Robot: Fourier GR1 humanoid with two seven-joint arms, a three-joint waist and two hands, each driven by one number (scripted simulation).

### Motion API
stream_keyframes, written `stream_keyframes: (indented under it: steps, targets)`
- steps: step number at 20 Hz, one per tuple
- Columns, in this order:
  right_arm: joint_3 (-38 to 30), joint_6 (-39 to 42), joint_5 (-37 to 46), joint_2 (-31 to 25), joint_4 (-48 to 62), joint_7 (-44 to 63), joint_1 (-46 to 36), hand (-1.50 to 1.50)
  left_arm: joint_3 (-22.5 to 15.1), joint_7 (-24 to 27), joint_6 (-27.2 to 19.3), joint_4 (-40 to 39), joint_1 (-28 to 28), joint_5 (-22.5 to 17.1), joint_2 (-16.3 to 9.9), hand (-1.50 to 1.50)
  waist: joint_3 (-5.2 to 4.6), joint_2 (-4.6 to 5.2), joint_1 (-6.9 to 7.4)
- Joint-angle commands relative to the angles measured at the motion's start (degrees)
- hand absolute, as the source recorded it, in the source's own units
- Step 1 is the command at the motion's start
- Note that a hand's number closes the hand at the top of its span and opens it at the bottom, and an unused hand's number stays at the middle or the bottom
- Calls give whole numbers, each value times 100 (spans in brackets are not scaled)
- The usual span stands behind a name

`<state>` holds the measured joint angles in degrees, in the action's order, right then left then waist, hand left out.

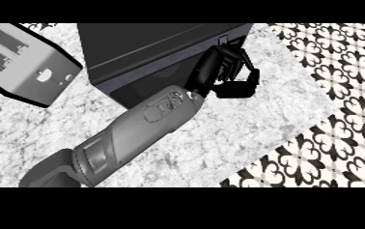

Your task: Pick up the milk, place it into the microwave and close the microwave

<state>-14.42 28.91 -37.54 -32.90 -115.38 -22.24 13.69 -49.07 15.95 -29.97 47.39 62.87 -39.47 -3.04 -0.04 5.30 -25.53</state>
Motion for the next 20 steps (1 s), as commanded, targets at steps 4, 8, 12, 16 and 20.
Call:
stream_keyframes:
  steps: [4,8,12,16,20]
  targets:
    - [-183,7,-157,-248,103,146,-143,-150,29,69,-86,-186,390,-151,288,150,25,71,-120]
    - [-255,31,-346,-316,106,154,-255,-150,-46,163,-112,-187,314,-197,287,150,22,89,-153]
    - [-289,62,-467,-416,125,223,-309,-150,-40,156,-248,-164,356,-277,286,150,23,71,-196]
    - [-311,56,-578,-454,234,277,-339,-150,-83,255,-297,-105,347,-299,285,150,35,109,-172]
    - [-334,121,-713,-541,221,313,-395,-150,-14,213,-269,-233,581,-376,292,150,49,116,-184]
